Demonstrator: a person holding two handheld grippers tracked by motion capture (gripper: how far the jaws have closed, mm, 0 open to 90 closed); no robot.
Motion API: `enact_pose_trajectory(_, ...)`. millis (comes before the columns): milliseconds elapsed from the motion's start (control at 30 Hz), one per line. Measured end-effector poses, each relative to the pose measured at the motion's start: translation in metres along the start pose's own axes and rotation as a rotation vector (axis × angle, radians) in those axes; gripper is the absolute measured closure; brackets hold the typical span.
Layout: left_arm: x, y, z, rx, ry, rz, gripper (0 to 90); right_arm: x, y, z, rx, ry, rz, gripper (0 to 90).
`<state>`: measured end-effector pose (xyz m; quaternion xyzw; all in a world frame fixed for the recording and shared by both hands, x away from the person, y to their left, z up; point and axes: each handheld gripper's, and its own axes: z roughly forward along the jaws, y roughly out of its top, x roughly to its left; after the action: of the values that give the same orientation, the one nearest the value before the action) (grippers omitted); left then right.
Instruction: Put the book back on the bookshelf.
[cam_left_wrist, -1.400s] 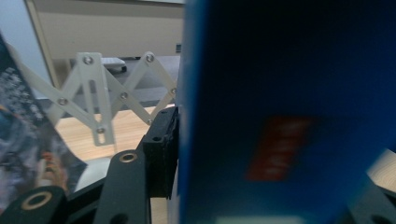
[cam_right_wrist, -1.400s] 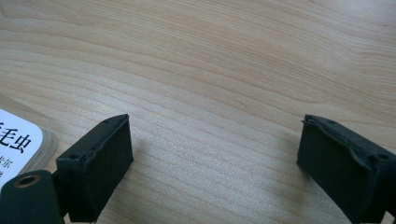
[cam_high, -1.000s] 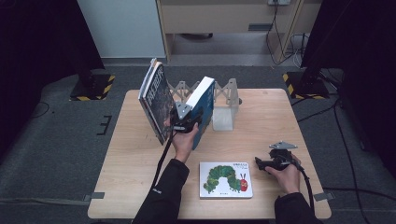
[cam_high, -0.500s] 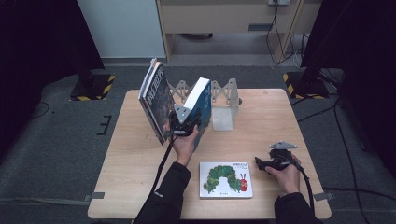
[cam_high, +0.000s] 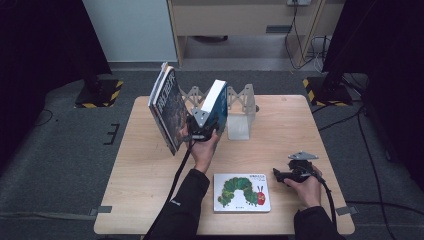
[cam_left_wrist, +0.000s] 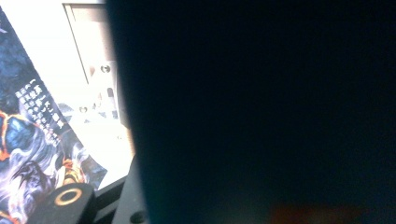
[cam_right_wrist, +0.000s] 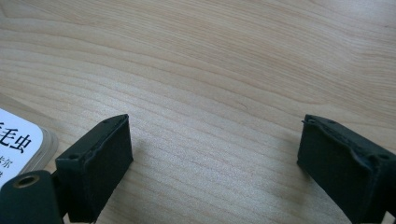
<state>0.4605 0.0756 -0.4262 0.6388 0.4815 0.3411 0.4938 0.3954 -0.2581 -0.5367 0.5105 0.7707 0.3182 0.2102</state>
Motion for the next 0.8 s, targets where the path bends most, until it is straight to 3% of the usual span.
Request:
enact_pose_trajectory(233,0.000,-0.001,0.001,-0.001,-0.010,0.018,59.5,0.000,0.000,0.000,0.000,0.002,-0.001,10.2)
enact_pose_trajectory(467,0.006,-0.014,-0.011,-0.001,-0.070,0.003,55.2,0.000,0.000,0.000,-0.001,0.001,-0.001,10.2)
enact_pose_trajectory(600,0.009,-0.018,-0.017,-0.009,-0.090,-0.002,57.3,0.000,0.000,0.000,0.000,0.001,-0.001,10.2)
enact_pose_trajectory(800,0.003,-0.015,-0.014,0.004,-0.059,0.003,59.0,0.000,0.000,0.000,-0.001,0.002,0.001,10.2)
